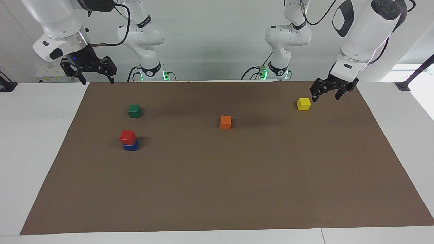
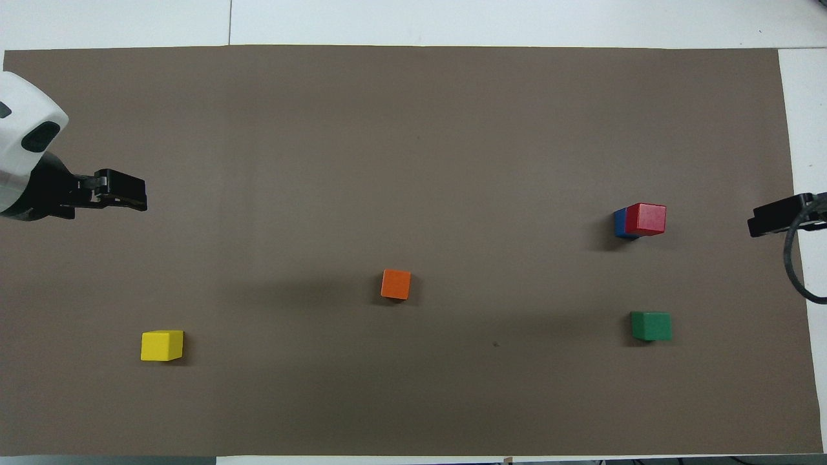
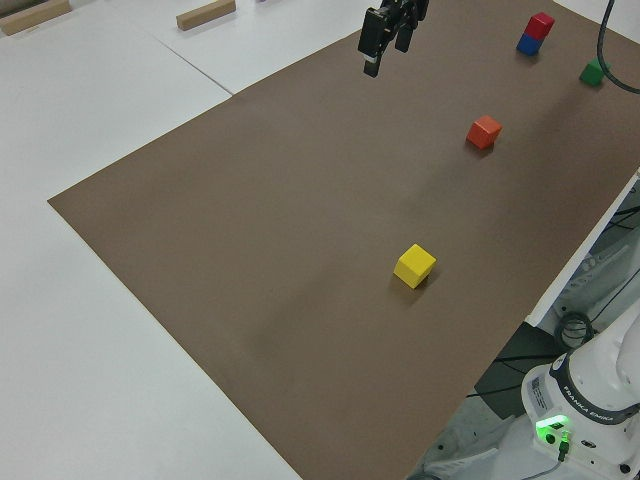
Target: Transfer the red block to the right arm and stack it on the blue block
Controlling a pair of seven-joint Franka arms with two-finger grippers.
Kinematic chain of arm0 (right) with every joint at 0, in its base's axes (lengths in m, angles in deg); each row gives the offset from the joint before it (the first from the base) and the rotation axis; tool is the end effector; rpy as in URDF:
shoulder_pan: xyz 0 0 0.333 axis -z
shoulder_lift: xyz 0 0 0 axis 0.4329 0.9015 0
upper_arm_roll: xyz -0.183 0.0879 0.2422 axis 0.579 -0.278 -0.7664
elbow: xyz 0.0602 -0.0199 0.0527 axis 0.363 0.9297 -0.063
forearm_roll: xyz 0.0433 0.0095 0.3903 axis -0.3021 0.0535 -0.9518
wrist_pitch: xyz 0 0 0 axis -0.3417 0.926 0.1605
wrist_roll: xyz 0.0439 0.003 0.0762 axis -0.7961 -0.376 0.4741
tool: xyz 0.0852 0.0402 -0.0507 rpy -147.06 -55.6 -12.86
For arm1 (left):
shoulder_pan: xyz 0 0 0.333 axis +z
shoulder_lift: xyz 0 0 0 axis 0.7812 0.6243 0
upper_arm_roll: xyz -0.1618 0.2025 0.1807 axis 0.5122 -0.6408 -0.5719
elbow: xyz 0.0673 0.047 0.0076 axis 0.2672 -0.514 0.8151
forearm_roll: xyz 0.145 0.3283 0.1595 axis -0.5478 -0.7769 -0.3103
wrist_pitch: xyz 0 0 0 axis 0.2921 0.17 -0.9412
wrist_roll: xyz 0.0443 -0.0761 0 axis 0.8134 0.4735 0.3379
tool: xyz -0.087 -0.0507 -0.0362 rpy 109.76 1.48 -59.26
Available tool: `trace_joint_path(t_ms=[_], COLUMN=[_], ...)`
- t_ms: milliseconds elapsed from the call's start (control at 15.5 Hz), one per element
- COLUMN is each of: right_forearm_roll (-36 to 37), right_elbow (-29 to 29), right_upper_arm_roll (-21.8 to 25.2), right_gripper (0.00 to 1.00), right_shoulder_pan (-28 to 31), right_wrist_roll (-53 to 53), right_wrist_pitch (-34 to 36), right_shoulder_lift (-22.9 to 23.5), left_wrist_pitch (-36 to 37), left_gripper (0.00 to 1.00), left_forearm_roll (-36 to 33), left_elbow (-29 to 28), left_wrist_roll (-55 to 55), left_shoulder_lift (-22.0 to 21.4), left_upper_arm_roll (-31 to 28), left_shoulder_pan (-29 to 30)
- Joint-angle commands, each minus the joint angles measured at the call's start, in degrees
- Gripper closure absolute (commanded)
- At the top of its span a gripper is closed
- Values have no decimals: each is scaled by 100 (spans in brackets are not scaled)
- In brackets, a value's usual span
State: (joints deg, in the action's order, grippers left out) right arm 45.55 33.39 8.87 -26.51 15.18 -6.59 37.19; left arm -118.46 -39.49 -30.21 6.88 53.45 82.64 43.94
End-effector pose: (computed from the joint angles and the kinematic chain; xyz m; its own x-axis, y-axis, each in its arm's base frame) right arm 0.5262 -0.0271 0.6350 0.9953 0.0462 -0.0850 0.0487 -0.9984 0.0272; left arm 0.5475 -0.0616 0.5907 0.9994 0.0333 -0.0015 0.0333 -0.9994 -0.0075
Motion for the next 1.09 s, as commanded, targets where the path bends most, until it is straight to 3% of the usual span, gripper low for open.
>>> trace_joint_path(t_ms=[0,1030], right_forearm_roll=[-110,-128], right_elbow=[-73,-143], right_upper_arm_roll=[125,151], right_gripper=[0,0], right_shoulder_pan=[-28,16], right_wrist_roll=[133,124], right_wrist_pitch=[-148,-96], right_shoulder_lift=[128,128], left_wrist_pitch=[83,83], left_gripper=[0,0], left_forearm_roll=[79,79], left_elbow=[-34,-34], left_wrist_roll=[-46,-46], left_shoulder_lift=[-88,-88], left_upper_arm_roll=[-57,-57], left_shoulder_pan=[-48,-48])
